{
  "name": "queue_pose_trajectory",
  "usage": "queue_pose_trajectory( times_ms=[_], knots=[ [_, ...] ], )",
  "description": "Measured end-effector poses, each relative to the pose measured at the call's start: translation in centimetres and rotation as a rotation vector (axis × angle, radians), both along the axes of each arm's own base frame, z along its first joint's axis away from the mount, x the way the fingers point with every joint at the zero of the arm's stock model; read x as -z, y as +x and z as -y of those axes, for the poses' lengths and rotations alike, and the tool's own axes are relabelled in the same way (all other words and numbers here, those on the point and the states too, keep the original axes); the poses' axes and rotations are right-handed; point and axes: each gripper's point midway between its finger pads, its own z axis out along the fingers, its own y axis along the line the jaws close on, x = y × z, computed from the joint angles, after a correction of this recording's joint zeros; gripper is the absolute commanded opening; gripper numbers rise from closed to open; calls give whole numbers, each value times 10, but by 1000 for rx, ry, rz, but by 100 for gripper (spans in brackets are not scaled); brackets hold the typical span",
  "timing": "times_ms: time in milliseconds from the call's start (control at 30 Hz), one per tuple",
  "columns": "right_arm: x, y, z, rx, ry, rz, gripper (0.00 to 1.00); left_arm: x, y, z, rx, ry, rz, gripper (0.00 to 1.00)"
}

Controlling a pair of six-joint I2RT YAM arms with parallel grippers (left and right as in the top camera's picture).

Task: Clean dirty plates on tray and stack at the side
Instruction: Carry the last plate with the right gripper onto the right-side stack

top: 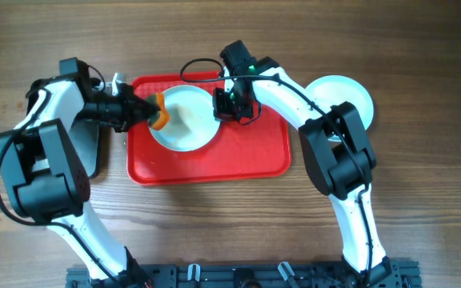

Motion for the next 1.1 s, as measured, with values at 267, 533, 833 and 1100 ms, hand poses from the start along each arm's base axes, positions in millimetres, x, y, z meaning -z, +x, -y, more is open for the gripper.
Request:
queue_pose_trajectory(
  times_ms=[267,533,833,1100],
  knots=[
    [-15,-3,43,-1,-168,27,4,-49,-2,-16,-44,284,97,4],
    [-88,22,115,85,-551,321,4,-34,-13,-62,-163,684,-20,4],
    [-172,7,126,98,-1025,710,4,-30,-13,-49,-159,845,-23,4],
    [-226,-17,95,113,-1232,1020,4,-30,-11,-54,-186,869,-24,4]
  ],
)
